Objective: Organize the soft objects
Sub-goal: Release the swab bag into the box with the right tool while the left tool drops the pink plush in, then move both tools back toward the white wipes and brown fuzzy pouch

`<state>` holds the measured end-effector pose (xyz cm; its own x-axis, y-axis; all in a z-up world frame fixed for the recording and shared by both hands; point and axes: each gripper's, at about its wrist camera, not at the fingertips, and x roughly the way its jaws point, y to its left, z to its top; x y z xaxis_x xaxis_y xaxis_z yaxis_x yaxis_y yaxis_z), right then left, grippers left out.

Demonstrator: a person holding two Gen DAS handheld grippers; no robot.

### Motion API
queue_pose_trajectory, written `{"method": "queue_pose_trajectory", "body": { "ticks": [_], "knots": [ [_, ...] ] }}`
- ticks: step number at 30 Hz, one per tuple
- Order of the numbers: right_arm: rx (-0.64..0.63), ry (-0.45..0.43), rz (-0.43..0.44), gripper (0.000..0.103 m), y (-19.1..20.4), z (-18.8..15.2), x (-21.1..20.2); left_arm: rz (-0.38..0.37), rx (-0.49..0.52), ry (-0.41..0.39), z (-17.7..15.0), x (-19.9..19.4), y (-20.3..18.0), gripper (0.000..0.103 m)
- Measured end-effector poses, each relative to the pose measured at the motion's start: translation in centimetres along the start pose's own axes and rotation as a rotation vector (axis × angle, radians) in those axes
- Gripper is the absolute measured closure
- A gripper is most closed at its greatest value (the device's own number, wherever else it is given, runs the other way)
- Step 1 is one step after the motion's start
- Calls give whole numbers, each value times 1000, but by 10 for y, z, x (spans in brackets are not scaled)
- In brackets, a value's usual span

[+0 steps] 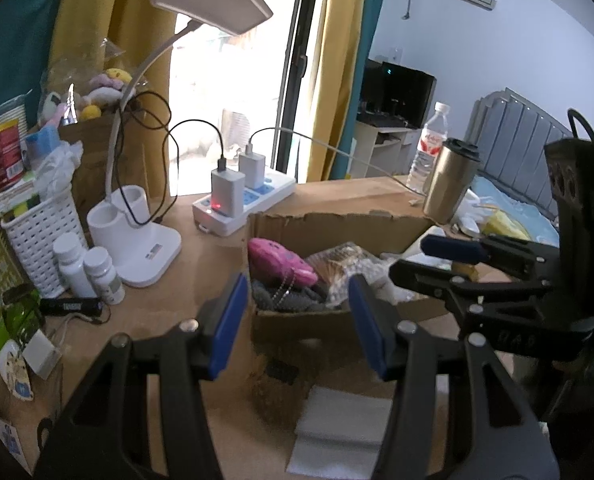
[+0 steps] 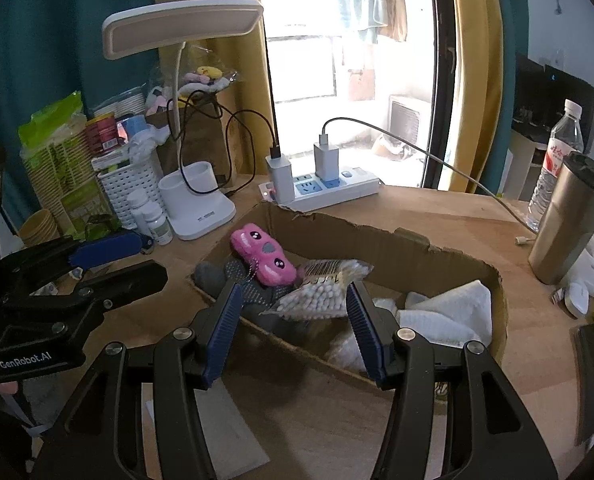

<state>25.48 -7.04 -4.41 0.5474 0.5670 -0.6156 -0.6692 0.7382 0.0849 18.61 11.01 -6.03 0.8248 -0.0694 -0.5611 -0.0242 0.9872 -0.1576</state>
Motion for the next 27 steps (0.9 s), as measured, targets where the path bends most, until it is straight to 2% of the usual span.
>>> {"method": "queue_pose_trajectory", "body": {
  "ticks": [15, 17, 18, 19, 27],
  "knots": [
    [-27, 33, 19, 45, 30, -25, -5, 26, -52, 8, -36, -22, 17, 48],
    [-27, 36, 21, 45, 33, -28, -5, 30, -63, 11, -41, -23, 20, 43],
    [-26, 40, 23, 45, 35, -30, -4, 32, -67, 13, -43, -24, 21, 34],
    [-24, 46, 25, 45, 37, -33, -3, 32, -71, 15, -45, -25, 22, 31],
    [-36, 93, 45, 45, 53, -51, 9, 43, -106, 26, -66, -34, 35, 31]
  ]
}}
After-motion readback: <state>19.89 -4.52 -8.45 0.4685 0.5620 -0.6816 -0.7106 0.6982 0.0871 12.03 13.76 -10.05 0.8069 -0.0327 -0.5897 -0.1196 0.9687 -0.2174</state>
